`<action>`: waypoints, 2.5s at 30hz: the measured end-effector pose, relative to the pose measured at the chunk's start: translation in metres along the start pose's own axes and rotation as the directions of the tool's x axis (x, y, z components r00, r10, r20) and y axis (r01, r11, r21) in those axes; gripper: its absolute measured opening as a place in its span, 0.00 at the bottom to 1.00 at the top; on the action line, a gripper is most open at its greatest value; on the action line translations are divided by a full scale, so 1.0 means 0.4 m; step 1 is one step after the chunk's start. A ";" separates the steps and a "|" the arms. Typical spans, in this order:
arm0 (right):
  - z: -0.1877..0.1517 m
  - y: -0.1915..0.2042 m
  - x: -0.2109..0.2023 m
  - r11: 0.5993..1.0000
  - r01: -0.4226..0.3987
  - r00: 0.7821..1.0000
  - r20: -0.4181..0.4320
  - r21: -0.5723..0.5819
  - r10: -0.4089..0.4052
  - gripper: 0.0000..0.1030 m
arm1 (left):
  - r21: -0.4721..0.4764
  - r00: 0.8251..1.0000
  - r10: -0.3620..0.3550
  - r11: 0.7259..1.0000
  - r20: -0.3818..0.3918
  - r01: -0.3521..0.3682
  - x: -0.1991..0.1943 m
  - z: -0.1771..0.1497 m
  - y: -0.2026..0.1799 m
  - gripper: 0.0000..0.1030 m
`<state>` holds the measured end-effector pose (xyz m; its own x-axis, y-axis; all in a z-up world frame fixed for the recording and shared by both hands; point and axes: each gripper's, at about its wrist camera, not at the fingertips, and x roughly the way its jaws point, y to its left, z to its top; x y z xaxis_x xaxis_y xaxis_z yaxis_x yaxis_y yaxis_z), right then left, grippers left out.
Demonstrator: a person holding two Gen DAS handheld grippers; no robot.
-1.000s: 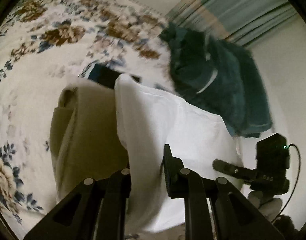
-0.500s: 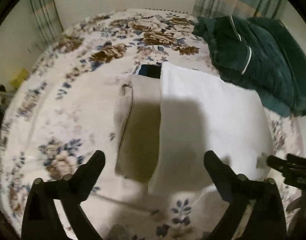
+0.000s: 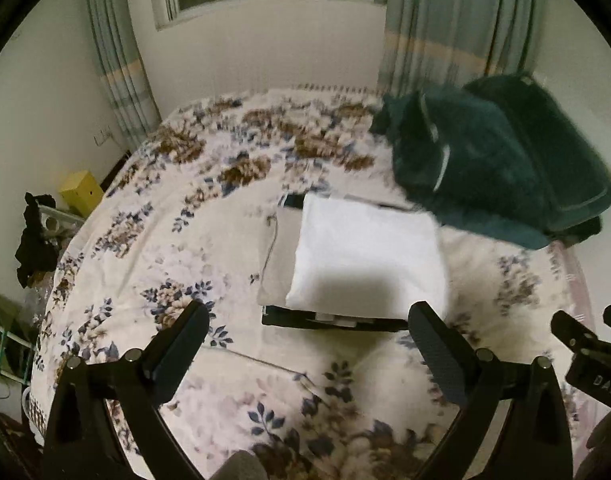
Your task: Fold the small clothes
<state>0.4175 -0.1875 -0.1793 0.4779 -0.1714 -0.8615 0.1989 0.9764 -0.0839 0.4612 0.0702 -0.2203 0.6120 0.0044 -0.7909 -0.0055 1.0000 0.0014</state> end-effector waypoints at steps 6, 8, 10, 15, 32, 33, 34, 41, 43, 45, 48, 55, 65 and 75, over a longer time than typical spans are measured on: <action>-0.060 -0.046 -0.313 1.000 -0.007 0.993 0.118 -0.007 0.008 0.99 | 0.004 0.996 0.012 1.000 0.086 -0.012 -0.235 -0.031 -0.017 0.99; -0.085 -0.063 -0.413 1.000 -0.015 0.988 0.157 -0.005 0.015 0.99 | -0.002 0.994 0.006 1.000 0.110 -0.006 -0.315 -0.045 -0.019 0.99; -0.110 -0.074 -0.492 1.000 -0.019 0.982 0.188 -0.009 0.021 0.99 | -0.006 0.991 0.004 1.000 0.137 -0.003 -0.385 -0.055 -0.021 0.99; -0.184 -0.100 -0.697 0.999 -0.038 0.962 0.271 -0.029 0.044 0.99 | -0.032 0.979 0.008 0.999 0.202 -0.001 -0.535 -0.086 -0.016 0.99; -0.329 -0.153 -0.991 0.995 -0.080 0.917 0.387 -0.060 0.097 0.99 | -0.037 0.957 0.024 0.999 0.288 -0.014 -0.743 -0.188 -0.012 0.99; -0.333 -0.156 -0.999 0.995 -0.079 0.916 0.390 -0.060 0.096 0.99 | -0.039 0.956 0.028 0.999 0.292 -0.018 -0.752 -0.193 -0.014 0.99; -0.334 -0.157 -1.002 0.995 -0.080 0.915 0.391 -0.061 0.097 0.99 | -0.040 0.955 0.028 0.999 0.294 -0.017 -0.759 -0.200 -0.014 0.99; -0.331 -0.168 -1.028 0.994 -0.087 0.912 0.395 -0.073 0.109 0.99 | -0.045 0.951 0.042 0.999 0.305 -0.030 -0.774 -0.211 -0.016 0.99; -0.320 -0.169 -1.035 0.992 -0.097 0.910 0.396 -0.079 0.120 0.99 | -0.046 0.951 0.044 0.998 0.305 -0.031 -0.778 -0.212 -0.017 0.99; -0.316 -0.170 -1.042 0.991 -0.103 0.909 0.398 -0.081 0.127 1.00 | -0.046 0.952 0.040 0.999 0.302 -0.028 -0.781 -0.212 -0.019 0.99; -0.317 -0.172 -1.041 0.991 -0.102 0.911 0.393 -0.082 0.126 1.00 | -0.047 0.952 0.040 0.999 0.303 -0.027 -0.786 -0.212 -0.022 0.99; -0.294 -0.173 -1.030 0.989 -0.116 0.908 0.394 -0.095 0.145 1.00 | -0.051 0.952 0.050 0.998 0.302 -0.036 -0.793 -0.219 -0.024 0.99; -0.281 -0.168 -1.020 0.987 -0.126 0.906 0.393 -0.103 0.157 1.00 | -0.050 0.950 0.052 0.998 0.309 -0.038 -0.794 -0.225 -0.027 0.99; -0.278 -0.154 -1.016 0.985 -0.128 0.906 0.391 -0.113 0.162 1.00 | -0.049 0.949 0.055 0.998 0.310 -0.042 -0.791 -0.233 -0.027 0.99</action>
<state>0.1159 -0.1633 0.1203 0.7997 -0.0480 -0.5985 0.0383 0.9988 -0.0289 0.1939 0.0578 -0.0271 0.8259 0.0601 -0.5606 -0.0694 0.9976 0.0046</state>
